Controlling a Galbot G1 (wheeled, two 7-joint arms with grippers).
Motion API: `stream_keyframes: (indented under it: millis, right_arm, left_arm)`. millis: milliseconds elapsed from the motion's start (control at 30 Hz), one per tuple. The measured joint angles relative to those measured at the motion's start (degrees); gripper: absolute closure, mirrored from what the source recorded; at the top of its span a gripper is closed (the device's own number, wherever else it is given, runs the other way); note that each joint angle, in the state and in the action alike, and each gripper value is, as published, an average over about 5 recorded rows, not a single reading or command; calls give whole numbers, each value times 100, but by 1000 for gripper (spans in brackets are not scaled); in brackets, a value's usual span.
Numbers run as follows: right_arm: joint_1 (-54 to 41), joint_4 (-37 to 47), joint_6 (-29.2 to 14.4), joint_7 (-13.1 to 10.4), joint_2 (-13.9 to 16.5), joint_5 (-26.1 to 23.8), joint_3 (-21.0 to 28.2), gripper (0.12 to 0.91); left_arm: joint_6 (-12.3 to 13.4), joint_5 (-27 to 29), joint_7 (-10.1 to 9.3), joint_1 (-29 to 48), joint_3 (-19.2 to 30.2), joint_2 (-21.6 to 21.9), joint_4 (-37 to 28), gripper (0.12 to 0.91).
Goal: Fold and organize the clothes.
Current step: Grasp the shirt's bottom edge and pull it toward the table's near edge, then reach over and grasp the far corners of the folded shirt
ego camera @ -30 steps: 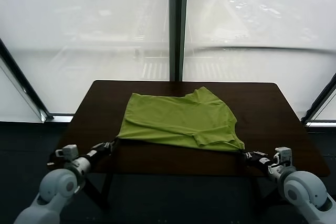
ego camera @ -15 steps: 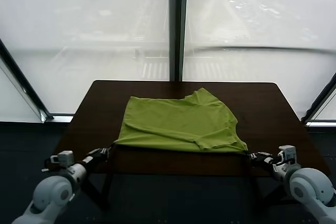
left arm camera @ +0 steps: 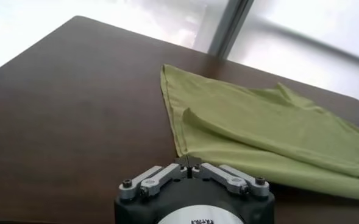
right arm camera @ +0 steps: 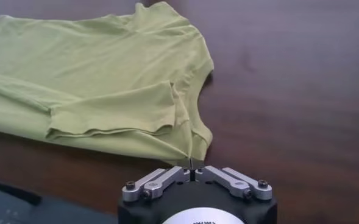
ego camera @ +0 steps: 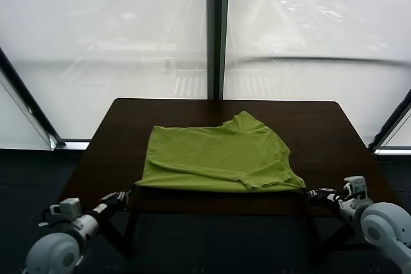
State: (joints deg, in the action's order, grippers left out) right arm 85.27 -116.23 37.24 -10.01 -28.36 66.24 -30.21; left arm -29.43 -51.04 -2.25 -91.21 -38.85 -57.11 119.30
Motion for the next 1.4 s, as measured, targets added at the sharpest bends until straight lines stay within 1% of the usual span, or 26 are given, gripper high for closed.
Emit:
stream_keyframes:
  millis: [100, 200, 267, 300, 367, 400, 433, 467, 500, 533, 600, 633, 667, 733, 767, 833, 867, 967, 1133, 1267, 1400]
  right_arm:
    - [57, -8, -5, -1, 0, -5, 0, 885]
    - [109, -34, -13, 47, 1, -5, -24, 879]
    - [130, -57, -26, 104, 9, 4, -44, 832]
    - [133, -70, -33, 128, 17, 17, -54, 790]
    - [129, -100, -40, 155, 41, 59, -78, 674]
    - [123, -118, -41, 157, 57, 89, -93, 617]
    - [116, -139, -41, 154, 77, 123, -112, 542]
    - [106, -163, -42, 148, 101, 154, -132, 485]
    - [93, -188, -43, 141, 128, 191, -154, 429]
    - [70, -212, -48, 132, 161, 234, -181, 353]
    - [-6, -242, -81, 118, 232, 317, -250, 248]
    - [-66, -244, -107, 112, 261, 369, -287, 196]
    - [-142, -235, -140, 110, 281, 413, -319, 162]
    - [-345, -180, -223, 121, 280, 468, -345, 130]
    - [-479, -134, -268, 134, 259, 472, -329, 124]
    - [-807, -8, -343, 177, 182, 419, -241, 120]
    - [-1002, 71, -367, 204, 126, 370, -168, 119]
    - [-1720, 404, -380, 312, -123, 130, 185, 118]
    - [-3122, 1269, -370, 531, -690, -404, 1094, 118]
    - [-4178, 2065, -419, 749, -1159, -853, 1862, 118]
    - [-5071, 2931, -487, 929, -1652, -1272, 2550, 118]
  left_arm:
    - [4, 5, 20, -167, -90, 7, 66, 881]
    - [7, 37, 24, -274, -122, -23, 79, 881]
    - [-9, 53, 22, -320, -131, -43, 91, 881]
    - [-20, 55, 20, -340, -136, -49, 102, 881]
    - [-41, 56, 14, -371, -152, -50, 134, 871]
    - [-49, 57, 10, -383, -163, -48, 151, 850]
    - [-56, 56, 5, -395, -176, -44, 169, 810]
    - [-63, 54, 0, -408, -194, -39, 190, 769]
    - [-73, 50, -6, -422, -213, -33, 211, 715]
    - [-84, 43, -10, -438, -234, -25, 233, 642]
    - [-110, 23, -16, -474, -289, -3, 279, 528]
    - [-121, 11, -19, -487, -320, 13, 301, 453]
    - [-131, -12, -25, -492, -356, 34, 321, 396]
    - [-141, -89, -62, -474, -435, 91, 360, 272]
    - [-149, -147, -90, -447, -468, 128, 374, 223]
    - [-179, -257, -142, -354, -511, 220, 386, 155]
    - [-197, -300, -157, -287, -514, 269, 379, 139]
    - [-254, -420, -168, 30, -444, 441, 290, 125]
    - [-455, -782, -269, 968, -74, 724, -140, 123]
    - [-579, -1059, -376, 1954, 414, 875, -733, 123]
    - [-619, -1122, -392, 2973, 1043, 888, -1442, 123]
